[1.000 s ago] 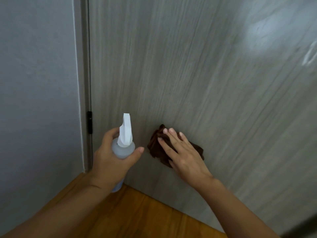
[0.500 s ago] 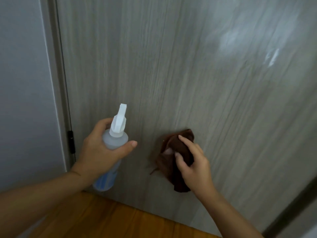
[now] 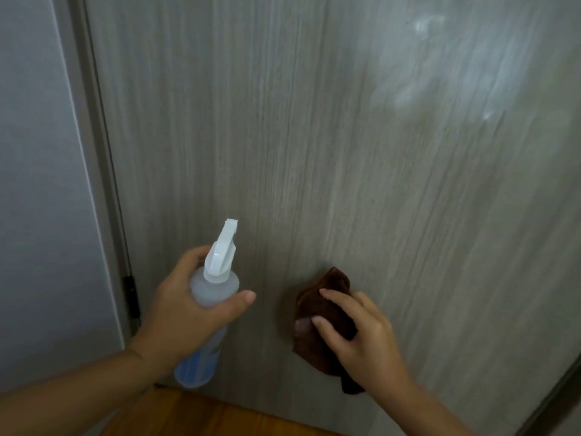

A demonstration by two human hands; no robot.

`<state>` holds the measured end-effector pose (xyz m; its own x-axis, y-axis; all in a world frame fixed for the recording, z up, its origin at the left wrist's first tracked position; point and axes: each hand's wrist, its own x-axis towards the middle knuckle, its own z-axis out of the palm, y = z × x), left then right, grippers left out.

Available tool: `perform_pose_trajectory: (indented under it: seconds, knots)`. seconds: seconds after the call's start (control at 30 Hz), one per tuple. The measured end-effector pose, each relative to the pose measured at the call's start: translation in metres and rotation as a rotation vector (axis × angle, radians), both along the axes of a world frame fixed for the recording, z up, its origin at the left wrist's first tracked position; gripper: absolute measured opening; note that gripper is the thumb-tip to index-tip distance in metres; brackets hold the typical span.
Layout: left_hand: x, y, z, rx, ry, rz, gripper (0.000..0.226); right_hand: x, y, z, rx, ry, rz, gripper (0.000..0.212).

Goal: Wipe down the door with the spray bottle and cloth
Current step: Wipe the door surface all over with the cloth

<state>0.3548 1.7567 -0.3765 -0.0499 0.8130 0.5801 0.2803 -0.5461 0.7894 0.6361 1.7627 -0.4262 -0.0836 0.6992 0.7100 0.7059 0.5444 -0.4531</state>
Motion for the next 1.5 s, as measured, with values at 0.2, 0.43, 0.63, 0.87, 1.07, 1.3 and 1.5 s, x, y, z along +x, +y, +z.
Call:
perform_pose_trajectory:
  seconds: [0.2,0.43,0.63,0.87,1.07,1.3,1.5]
  knots:
    - [0.004,0.014,0.035,0.039,-0.019,-0.008,0.07,-0.016,0.02,0.066,-0.028,0.04,0.015,0.04]
    - [0.012,0.014,0.12,0.049,-0.071,-0.046,0.07,-0.028,0.014,0.17,-0.07,0.057,0.043,0.045]
    - [0.01,0.009,0.205,0.031,-0.078,-0.049,0.064,-0.032,0.005,0.258,-0.094,0.066,0.067,0.045]
    - [-0.003,-0.001,0.311,0.02,-0.011,-0.045,0.063,-0.048,0.001,0.362,-0.117,0.131,0.104,0.045]
    - [-0.019,-0.012,0.412,-0.024,0.003,-0.025,0.062,-0.073,0.002,0.465,-0.147,0.151,0.156,0.046]
    - [-0.033,-0.021,0.533,-0.043,-0.025,0.018,0.062,-0.095,0.0,0.586,-0.172,0.103,0.224,0.047]
    - [-0.042,-0.028,0.63,-0.052,-0.024,0.049,0.067,-0.11,-0.007,0.676,-0.211,0.056,0.262,0.05]
